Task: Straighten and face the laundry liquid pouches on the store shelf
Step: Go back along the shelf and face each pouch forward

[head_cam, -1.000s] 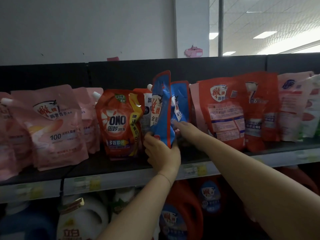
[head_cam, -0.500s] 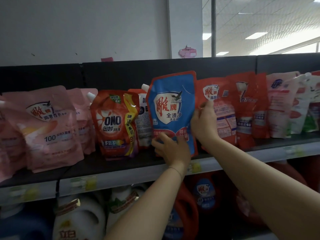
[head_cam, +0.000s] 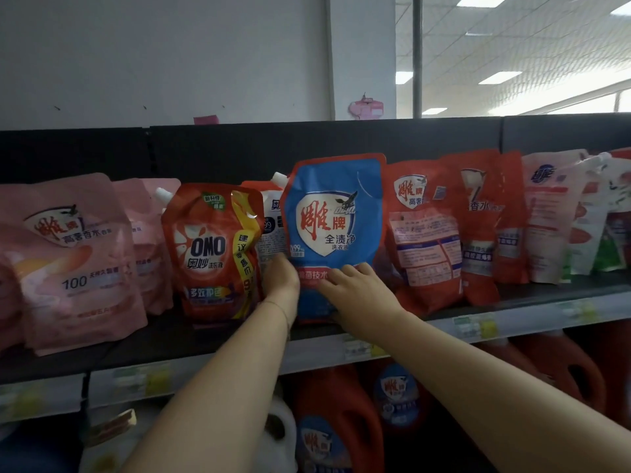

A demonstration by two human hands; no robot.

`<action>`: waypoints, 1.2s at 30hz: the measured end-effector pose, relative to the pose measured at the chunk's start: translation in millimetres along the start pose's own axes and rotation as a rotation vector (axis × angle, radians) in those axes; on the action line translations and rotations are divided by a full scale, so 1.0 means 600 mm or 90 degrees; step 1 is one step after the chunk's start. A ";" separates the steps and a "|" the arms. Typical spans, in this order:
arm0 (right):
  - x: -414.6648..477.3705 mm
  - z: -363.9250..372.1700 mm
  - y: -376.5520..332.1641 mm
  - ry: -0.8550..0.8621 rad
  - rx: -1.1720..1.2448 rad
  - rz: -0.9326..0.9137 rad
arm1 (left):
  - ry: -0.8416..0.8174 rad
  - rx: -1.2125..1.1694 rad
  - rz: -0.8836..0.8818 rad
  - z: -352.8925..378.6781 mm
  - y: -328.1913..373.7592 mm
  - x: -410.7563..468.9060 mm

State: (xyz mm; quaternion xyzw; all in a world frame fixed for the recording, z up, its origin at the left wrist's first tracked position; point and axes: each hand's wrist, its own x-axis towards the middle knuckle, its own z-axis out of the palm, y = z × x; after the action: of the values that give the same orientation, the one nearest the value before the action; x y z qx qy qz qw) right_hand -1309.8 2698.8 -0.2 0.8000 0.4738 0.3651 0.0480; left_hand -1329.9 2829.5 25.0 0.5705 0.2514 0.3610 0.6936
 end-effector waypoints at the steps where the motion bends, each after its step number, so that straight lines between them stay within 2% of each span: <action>1: 0.000 0.003 0.006 -0.018 0.014 0.022 | 0.015 0.034 0.016 -0.006 0.001 0.005; 3: 0.004 0.003 0.014 -0.078 0.049 0.085 | 0.006 0.064 0.079 -0.014 0.001 0.006; 6: 0.013 0.009 0.017 -0.109 0.078 0.154 | -0.071 0.102 0.165 -0.019 0.002 0.005; 10: 0.024 0.021 0.014 -0.118 0.079 0.222 | -0.179 0.060 0.099 -0.029 0.004 0.012; 14: 0.030 0.032 0.020 -0.154 0.124 0.241 | -0.158 0.027 0.028 -0.026 -0.016 0.037; 18: 0.028 0.035 0.037 -0.182 0.224 0.228 | -0.210 -0.064 0.088 -0.002 -0.024 0.013; 23: 0.034 0.027 0.059 -0.212 0.334 0.249 | -0.158 0.100 0.208 0.015 -0.048 0.002; 26: 0.035 0.024 0.068 -0.228 0.389 0.329 | -0.185 0.050 0.126 0.021 -0.043 0.003; 29: 0.025 0.018 0.086 -0.231 0.423 0.415 | -0.204 0.027 0.133 0.029 -0.049 0.006; 36: 0.019 0.015 0.094 -0.212 0.436 0.451 | -0.296 0.071 0.125 0.041 -0.052 0.010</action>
State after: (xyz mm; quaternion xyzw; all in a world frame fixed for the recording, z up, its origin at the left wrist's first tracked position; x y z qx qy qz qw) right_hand -1260.0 2679.3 23.2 0.9283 0.2525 0.0504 -0.2683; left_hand -1300.8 2816.4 0.2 0.6969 0.0481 0.2712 0.6622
